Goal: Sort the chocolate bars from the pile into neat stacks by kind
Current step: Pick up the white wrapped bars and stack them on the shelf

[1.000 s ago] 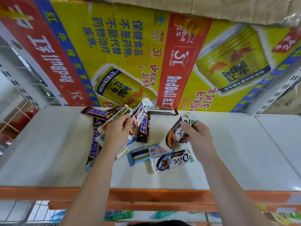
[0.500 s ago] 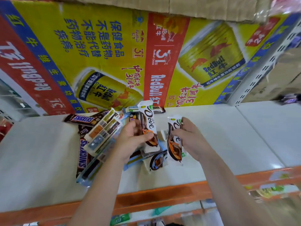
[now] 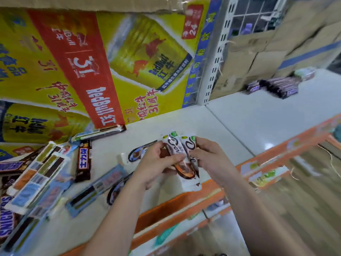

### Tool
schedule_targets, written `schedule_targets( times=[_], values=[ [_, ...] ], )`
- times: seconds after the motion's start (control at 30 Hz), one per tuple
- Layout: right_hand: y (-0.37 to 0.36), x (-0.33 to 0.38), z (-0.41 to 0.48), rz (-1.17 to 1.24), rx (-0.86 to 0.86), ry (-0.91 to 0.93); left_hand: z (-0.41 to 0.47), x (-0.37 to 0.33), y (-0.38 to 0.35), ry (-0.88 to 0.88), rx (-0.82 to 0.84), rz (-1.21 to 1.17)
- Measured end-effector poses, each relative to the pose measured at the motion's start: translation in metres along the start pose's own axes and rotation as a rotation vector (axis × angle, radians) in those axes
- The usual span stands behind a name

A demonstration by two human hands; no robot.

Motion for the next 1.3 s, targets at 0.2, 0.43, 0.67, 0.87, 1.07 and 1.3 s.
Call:
schedule_targets(
  times=[0.2,0.43,0.67,0.87,1.07,1.3],
  values=[
    [0.131,-0.013,-0.031,-0.117,-0.125,-0.03,0.036,0.009,-0.126,-0.026,0.081,0.005],
    [0.278,-0.03,-0.081,-0.174,-0.155,-0.041,0.086,0.015,-0.269,-0.116,0.025,-0.077],
    [0.409,-0.037,-0.11,-0.134,-0.301,-0.036,0.141,0.014,-0.386,-0.138,0.169,0.063],
    [0.535,-0.046,-0.096,-0.247,-0.408,-0.071,0.213,0.009,-0.479,-0.181,0.432,0.496],
    [0.668,-0.039,-0.058,-0.362,-0.497,-0.125,0.306,0.0,-0.57,-0.233,0.466,0.563],
    [0.791,-0.019,-0.003,-0.61,-0.564,-0.075,0.399,-0.006,-0.612,-0.277,0.333,0.527]
  ],
)
Point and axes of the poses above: each hand's wrist, its own z-axis towards the middle knuckle, its own y-axis out of the back of the hand, x = y × z, the point moved 10 cm from there along z, towards the middle knuckle, and after that the axes turned 5 degrees about -z, right-handed, at the moved point
